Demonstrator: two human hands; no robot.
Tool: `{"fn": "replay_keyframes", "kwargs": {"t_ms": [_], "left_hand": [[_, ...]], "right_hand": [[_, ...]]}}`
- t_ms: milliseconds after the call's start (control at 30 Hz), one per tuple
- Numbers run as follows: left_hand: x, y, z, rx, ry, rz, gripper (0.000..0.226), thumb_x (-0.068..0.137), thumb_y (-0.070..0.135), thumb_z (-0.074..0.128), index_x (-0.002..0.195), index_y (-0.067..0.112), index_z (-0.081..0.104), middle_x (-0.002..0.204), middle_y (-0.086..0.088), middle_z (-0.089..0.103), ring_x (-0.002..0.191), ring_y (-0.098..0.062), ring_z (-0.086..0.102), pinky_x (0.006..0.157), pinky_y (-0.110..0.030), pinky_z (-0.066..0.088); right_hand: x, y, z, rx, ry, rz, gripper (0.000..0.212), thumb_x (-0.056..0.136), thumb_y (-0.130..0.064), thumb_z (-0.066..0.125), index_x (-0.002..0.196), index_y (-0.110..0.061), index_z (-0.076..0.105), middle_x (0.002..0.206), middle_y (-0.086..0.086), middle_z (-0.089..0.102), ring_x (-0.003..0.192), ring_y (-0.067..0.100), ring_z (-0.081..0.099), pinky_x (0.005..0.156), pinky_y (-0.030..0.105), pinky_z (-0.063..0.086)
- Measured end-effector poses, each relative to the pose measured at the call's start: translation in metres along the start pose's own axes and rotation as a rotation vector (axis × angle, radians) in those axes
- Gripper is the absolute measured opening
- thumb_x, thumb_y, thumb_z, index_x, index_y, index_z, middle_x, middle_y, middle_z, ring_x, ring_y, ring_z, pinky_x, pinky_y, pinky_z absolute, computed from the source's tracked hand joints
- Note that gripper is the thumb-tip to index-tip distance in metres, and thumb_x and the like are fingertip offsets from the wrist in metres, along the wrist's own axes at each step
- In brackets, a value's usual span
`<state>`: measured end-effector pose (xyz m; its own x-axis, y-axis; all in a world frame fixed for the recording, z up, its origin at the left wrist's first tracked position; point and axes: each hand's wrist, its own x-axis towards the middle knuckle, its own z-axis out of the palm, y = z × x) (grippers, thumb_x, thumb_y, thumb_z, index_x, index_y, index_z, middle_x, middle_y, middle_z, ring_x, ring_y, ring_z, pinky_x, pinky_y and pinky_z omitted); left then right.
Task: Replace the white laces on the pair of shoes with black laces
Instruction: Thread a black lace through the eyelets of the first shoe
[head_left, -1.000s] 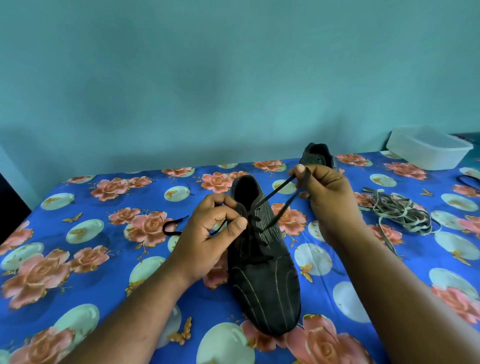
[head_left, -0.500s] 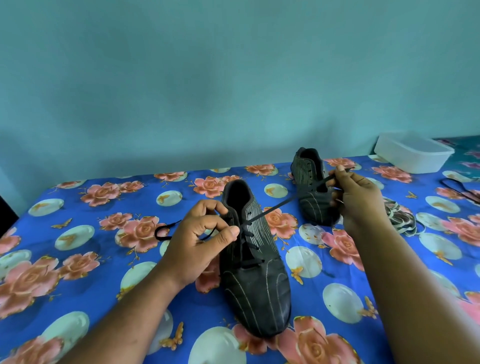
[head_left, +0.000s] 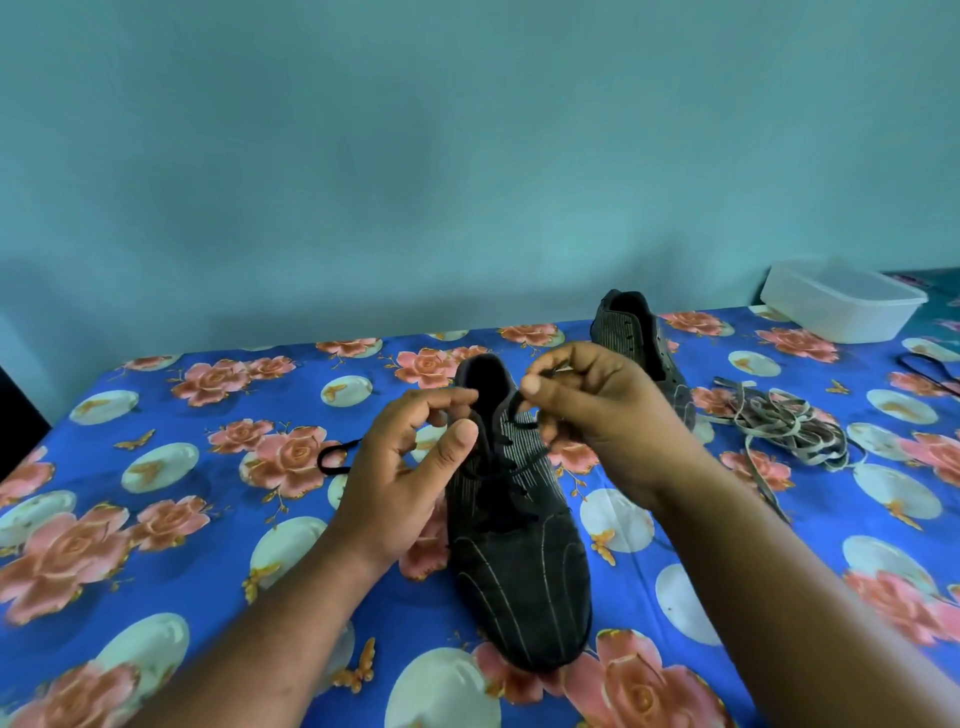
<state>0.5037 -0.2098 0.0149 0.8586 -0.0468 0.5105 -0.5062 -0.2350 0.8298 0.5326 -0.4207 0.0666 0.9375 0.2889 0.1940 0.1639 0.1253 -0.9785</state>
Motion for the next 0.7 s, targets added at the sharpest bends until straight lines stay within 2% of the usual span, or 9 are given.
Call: {"fn": "replay_keyframes", "kwargs": {"t_ms": [33, 133, 233, 333, 433, 567, 700], "left_hand": [[0.000, 0.000, 0.000, 0.000, -0.005, 0.003, 0.048, 0.091, 0.063, 0.059, 0.123, 0.029, 0.068, 0.115, 0.004, 0.070, 0.116, -0.022, 0.063, 0.098, -0.029, 0.047], [-0.001, 0.006, 0.001, 0.056, 0.012, 0.056, 0.043, 0.091, 0.061, 0.062, 0.123, 0.033, 0.069, 0.116, 0.007, 0.071, 0.117, -0.018, 0.064, 0.098, -0.025, 0.047], [-0.001, 0.011, 0.004, 0.079, 0.042, 0.111, 0.020, 0.093, 0.036, 0.071, 0.111, 0.029, 0.075, 0.098, 0.010, 0.076, 0.100, -0.013, 0.071, 0.089, -0.025, 0.053], [-0.001, 0.011, 0.006, 0.084, 0.072, 0.123, 0.014, 0.091, 0.026, 0.072, 0.104, 0.027, 0.076, 0.084, 0.012, 0.076, 0.085, -0.010, 0.073, 0.079, -0.024, 0.055], [0.000, 0.007, 0.004, 0.103, 0.112, 0.121, 0.011, 0.091, 0.028, 0.074, 0.101, 0.024, 0.076, 0.082, 0.010, 0.074, 0.081, -0.012, 0.072, 0.077, -0.020, 0.053], [0.000, 0.005, 0.003, 0.152, 0.126, 0.133, 0.007, 0.090, 0.038, 0.070, 0.097, 0.037, 0.072, 0.089, 0.017, 0.072, 0.087, -0.015, 0.069, 0.079, -0.025, 0.053], [0.001, 0.004, 0.006, 0.277, 0.148, 0.198, 0.025, 0.091, 0.041, 0.067, 0.112, 0.030, 0.075, 0.091, 0.016, 0.072, 0.088, -0.010, 0.065, 0.079, -0.027, 0.052]], "right_hand": [[-0.003, 0.000, 0.009, 0.003, -0.037, -0.016, 0.016, 0.085, -0.014, 0.074, 0.093, -0.009, 0.061, 0.076, 0.013, 0.072, 0.048, 0.024, 0.054, 0.043, 0.023, 0.043], [-0.007, 0.005, 0.024, -0.024, -0.100, -0.062, 0.022, 0.083, -0.016, 0.074, 0.094, -0.005, 0.058, 0.070, 0.007, 0.069, 0.052, 0.019, 0.059, 0.048, 0.029, 0.047], [-0.008, 0.008, 0.025, -0.070, -0.109, -0.075, 0.018, 0.084, -0.020, 0.074, 0.091, -0.008, 0.061, 0.069, 0.009, 0.065, 0.054, 0.022, 0.057, 0.050, 0.032, 0.047], [-0.006, 0.008, 0.019, -0.114, -0.077, -0.058, 0.015, 0.088, -0.019, 0.072, 0.092, -0.006, 0.066, 0.075, 0.011, 0.068, 0.057, 0.022, 0.055, 0.054, 0.034, 0.050], [-0.003, 0.008, 0.010, -0.218, -0.025, -0.062, 0.009, 0.090, -0.016, 0.075, 0.090, -0.008, 0.073, 0.084, 0.013, 0.076, 0.059, 0.018, 0.057, 0.056, 0.034, 0.050], [-0.002, 0.009, 0.007, -0.314, 0.029, -0.111, 0.021, 0.078, -0.026, 0.083, 0.085, -0.007, 0.076, 0.075, 0.010, 0.074, 0.056, 0.016, 0.055, 0.055, 0.031, 0.046], [-0.003, 0.011, 0.013, -0.307, 0.006, -0.124, 0.015, 0.084, -0.016, 0.080, 0.085, -0.003, 0.074, 0.071, 0.008, 0.070, 0.058, 0.019, 0.052, 0.053, 0.023, 0.045]]}}
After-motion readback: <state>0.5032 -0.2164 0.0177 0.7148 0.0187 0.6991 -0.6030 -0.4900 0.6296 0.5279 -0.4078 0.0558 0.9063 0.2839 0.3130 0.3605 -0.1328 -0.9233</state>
